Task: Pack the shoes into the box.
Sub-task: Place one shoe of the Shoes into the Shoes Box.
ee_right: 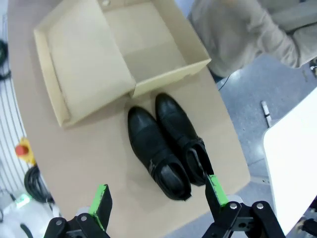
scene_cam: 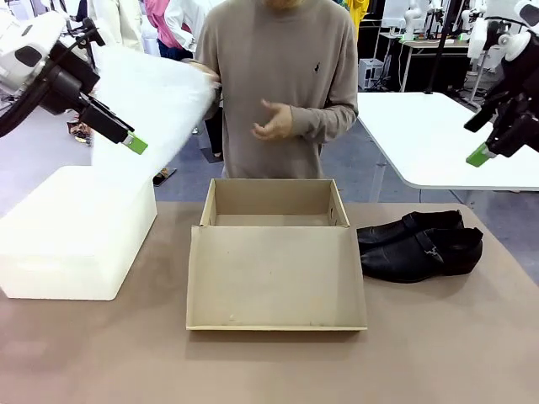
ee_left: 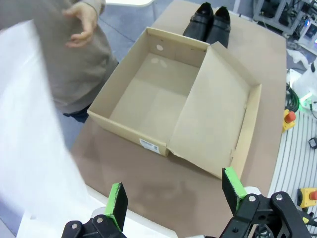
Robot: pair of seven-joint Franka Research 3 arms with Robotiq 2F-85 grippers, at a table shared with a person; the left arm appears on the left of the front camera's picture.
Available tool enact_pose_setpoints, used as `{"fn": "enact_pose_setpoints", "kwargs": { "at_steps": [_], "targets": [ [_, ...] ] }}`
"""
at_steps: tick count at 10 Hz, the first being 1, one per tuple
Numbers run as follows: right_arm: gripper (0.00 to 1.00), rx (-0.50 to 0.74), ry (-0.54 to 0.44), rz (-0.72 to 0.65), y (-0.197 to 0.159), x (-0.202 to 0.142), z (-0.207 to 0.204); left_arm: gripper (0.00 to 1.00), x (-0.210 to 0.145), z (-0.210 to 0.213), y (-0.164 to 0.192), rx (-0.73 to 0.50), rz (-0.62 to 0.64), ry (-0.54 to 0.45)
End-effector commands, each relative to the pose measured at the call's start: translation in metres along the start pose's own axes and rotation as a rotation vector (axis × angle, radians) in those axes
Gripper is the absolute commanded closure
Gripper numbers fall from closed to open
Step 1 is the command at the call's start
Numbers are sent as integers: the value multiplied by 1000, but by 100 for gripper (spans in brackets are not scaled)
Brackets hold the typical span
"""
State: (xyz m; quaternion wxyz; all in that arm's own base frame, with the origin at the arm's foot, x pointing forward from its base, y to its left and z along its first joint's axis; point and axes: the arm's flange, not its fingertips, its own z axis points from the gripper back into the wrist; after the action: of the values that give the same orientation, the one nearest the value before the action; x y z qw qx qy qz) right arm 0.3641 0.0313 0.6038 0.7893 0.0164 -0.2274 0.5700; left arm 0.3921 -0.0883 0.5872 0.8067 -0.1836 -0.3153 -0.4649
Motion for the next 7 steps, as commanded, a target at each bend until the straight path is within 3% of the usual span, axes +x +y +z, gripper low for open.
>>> {"fn": "enact_pose_setpoints", "kwargs": {
  "at_steps": [1,2,3,7],
  "targets": [
    [0,-9,70,91,-6,0,4,0,-1,-1,1,1,13,-20],
    [0,-24,96,91,-6,1,2,0,-1,-1,1,1,13,-20],
    [0,1,35,36,0,1,-1,0,-1,-1,1,1,13,-20],
    [0,1,35,36,0,1,-1,0,-1,-1,1,1,13,-20]
  ]
}}
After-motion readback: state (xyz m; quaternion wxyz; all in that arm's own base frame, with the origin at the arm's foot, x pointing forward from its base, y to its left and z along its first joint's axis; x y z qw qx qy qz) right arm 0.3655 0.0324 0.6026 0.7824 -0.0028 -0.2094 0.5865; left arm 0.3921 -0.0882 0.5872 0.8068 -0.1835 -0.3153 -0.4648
